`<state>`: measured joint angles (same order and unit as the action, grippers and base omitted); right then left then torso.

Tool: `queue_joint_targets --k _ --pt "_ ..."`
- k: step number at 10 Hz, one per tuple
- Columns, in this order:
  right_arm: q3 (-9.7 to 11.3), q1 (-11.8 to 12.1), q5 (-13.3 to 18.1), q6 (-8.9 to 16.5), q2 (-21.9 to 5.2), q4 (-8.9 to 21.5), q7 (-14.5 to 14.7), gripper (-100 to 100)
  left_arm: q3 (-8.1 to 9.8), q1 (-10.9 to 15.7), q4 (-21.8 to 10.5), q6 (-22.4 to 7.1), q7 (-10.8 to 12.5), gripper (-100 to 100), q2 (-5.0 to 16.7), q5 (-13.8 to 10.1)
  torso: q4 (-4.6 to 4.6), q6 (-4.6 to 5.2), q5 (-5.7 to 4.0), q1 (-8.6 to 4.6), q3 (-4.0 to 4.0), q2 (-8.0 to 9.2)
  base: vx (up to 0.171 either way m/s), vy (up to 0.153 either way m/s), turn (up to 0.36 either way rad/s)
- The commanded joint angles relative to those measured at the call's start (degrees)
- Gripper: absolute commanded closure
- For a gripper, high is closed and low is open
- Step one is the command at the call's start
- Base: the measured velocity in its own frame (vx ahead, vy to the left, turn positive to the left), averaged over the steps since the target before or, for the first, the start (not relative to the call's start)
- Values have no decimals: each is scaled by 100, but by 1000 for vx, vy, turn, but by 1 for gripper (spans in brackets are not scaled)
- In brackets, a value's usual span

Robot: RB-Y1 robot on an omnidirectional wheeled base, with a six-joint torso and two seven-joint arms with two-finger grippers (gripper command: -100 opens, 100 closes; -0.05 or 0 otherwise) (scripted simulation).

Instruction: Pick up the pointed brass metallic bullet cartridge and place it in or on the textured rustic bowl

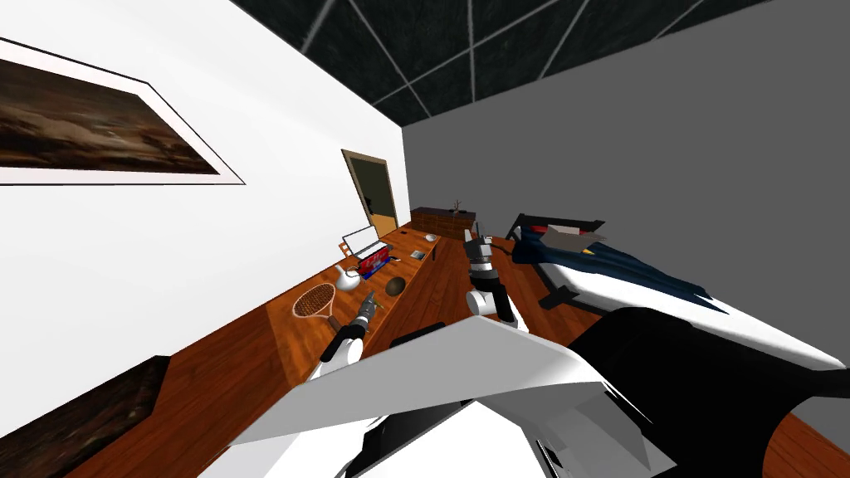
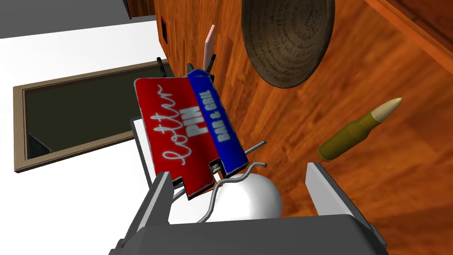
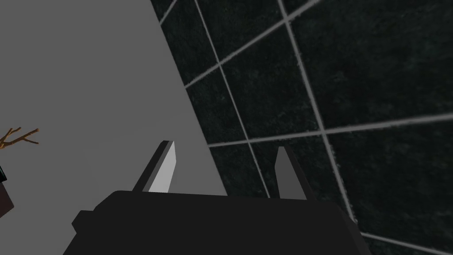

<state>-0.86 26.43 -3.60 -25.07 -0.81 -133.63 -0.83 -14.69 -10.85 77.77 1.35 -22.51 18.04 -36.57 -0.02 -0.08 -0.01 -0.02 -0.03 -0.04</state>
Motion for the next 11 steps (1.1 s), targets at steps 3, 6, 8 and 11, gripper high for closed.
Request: queue_joint_targets --k 3,6,8,11 --pt "0 0 0 0 0 0 0 0 -138 288 -620 -304 -229 -100 158 -363 0 1 0 0 0 -1 14 5 -191" --pt "0 -1 0 0 0 0 0 0 -199 413 -1047 -465 -339 -100 241 -538 0 4 0 1 -2 -5 19 9 -151" --pt "0 -1 0 0 0 0 0 0 -259 535 -1359 -624 -446 -100 322 -709 0 3 0 1 -2 -4 18 11 -162" --pt "0 0 0 0 0 0 0 0 -374 771 -1837 -929 -652 -100 476 -1036 0 -2 0 2 -1 -1 15 11 -169"
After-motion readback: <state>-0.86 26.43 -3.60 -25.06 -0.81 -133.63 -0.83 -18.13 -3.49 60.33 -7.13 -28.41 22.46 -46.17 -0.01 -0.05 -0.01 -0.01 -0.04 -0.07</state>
